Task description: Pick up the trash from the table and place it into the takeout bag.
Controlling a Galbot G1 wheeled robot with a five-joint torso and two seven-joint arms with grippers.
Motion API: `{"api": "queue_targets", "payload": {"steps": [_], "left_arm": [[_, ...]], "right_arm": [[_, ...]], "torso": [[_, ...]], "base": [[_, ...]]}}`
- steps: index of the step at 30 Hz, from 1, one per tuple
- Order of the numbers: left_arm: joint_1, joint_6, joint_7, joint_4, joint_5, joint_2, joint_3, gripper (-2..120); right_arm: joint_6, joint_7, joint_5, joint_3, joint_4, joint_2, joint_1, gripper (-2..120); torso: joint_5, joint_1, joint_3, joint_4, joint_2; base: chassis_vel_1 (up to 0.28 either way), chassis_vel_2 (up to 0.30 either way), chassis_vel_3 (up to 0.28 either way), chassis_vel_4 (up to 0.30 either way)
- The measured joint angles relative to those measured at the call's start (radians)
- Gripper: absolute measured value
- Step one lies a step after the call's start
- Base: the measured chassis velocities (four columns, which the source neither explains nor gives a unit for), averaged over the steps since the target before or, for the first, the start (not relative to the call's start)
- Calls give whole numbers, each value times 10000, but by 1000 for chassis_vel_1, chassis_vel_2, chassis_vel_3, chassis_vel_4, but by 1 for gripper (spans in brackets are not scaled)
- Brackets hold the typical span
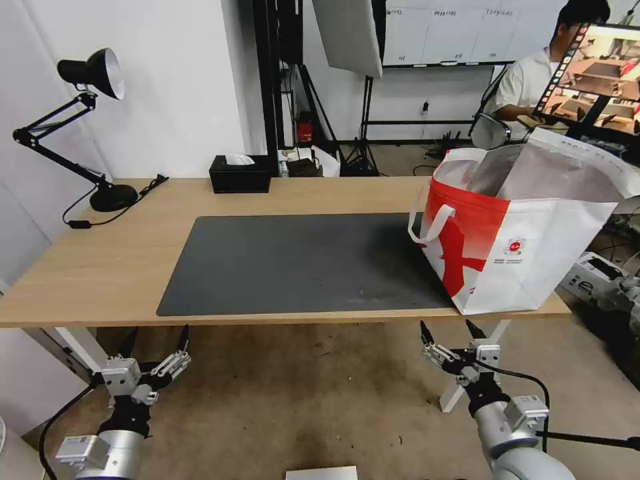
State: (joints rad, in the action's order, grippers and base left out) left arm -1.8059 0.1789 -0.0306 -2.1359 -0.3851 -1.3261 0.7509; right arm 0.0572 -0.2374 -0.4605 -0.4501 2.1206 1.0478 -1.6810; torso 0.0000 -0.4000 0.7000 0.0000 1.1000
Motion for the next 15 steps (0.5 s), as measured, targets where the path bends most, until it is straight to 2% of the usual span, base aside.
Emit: {"api": "queue_targets", "payload": {"steps": [15], "left_arm": [[9, -14, -7, 0, -9, 9, -6, 100]], "right_arm": [[0, 0, 0, 0, 0, 0, 0, 100]], "torso": [[0, 0, 0, 0, 0]], "base": [[0, 0, 0, 0]]}}
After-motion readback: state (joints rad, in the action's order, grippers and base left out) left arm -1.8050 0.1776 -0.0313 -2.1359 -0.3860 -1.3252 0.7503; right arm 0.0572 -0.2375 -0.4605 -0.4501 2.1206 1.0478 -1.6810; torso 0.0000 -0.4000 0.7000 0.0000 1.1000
